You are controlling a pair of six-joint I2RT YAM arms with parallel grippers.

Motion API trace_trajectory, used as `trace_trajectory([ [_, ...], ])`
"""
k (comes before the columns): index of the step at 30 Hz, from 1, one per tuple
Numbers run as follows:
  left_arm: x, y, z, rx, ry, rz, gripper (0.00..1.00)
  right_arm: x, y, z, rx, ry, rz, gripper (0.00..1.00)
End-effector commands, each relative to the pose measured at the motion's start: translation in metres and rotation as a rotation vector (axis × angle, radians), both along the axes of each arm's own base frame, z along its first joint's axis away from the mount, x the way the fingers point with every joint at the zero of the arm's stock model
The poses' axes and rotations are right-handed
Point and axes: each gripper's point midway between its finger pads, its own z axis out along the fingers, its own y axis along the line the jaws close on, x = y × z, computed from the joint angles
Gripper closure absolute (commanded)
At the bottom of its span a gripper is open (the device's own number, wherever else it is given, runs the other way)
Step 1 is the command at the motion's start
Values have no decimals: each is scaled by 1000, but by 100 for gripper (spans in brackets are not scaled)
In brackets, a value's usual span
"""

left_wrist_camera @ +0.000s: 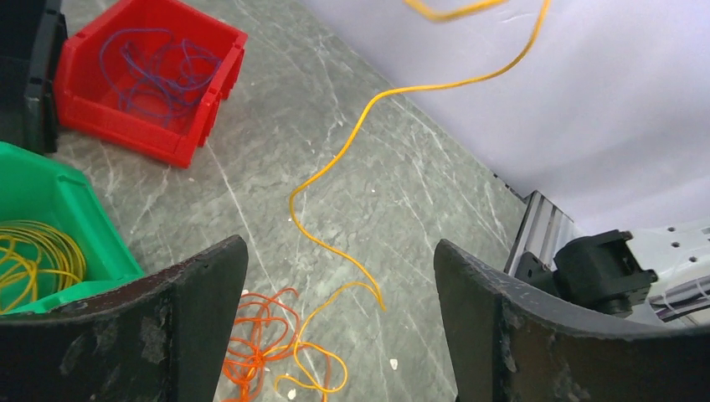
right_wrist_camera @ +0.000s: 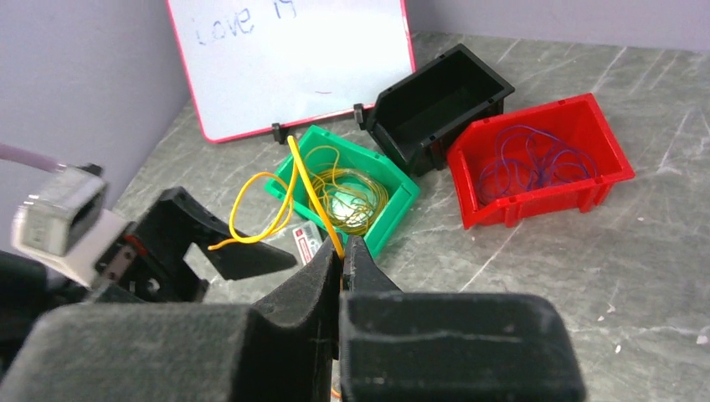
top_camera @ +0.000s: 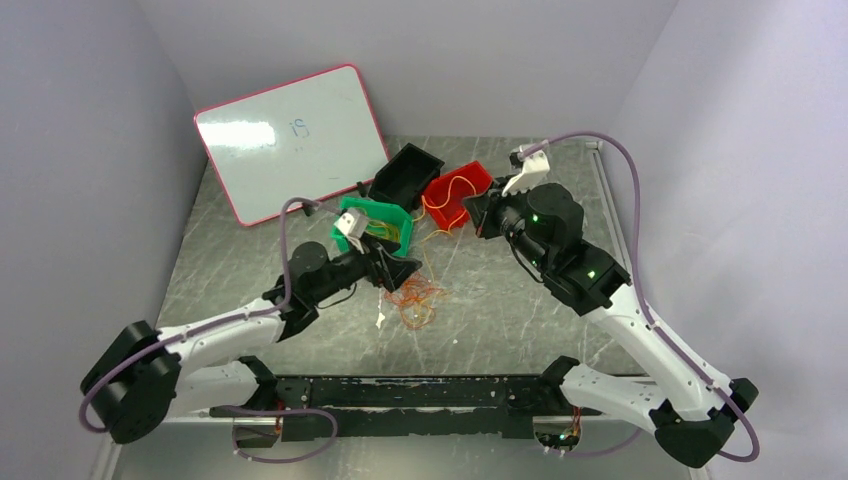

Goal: Untangle the cables
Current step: Untie the cable.

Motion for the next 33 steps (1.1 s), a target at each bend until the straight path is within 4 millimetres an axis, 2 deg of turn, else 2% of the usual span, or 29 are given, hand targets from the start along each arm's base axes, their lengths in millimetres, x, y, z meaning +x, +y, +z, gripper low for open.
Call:
trace_trajectory([
  [1,14,-14,16,-62,-65,34,14,1,4,16,54,-32,4,100],
  [5,19,-31,6,-14,15,-6,17,1,3,13,48,-27,4,100],
  [13,11,-44,-7,74,60,-99,16,1,6,4,46,-12,12,100],
  [22,15,-47,-13,93,56,-102,19,-2,8,14,81,-26,24,100],
  [33,15,-48,-16,63,61,-97,21,-4,8,15,93,-26,31,100],
])
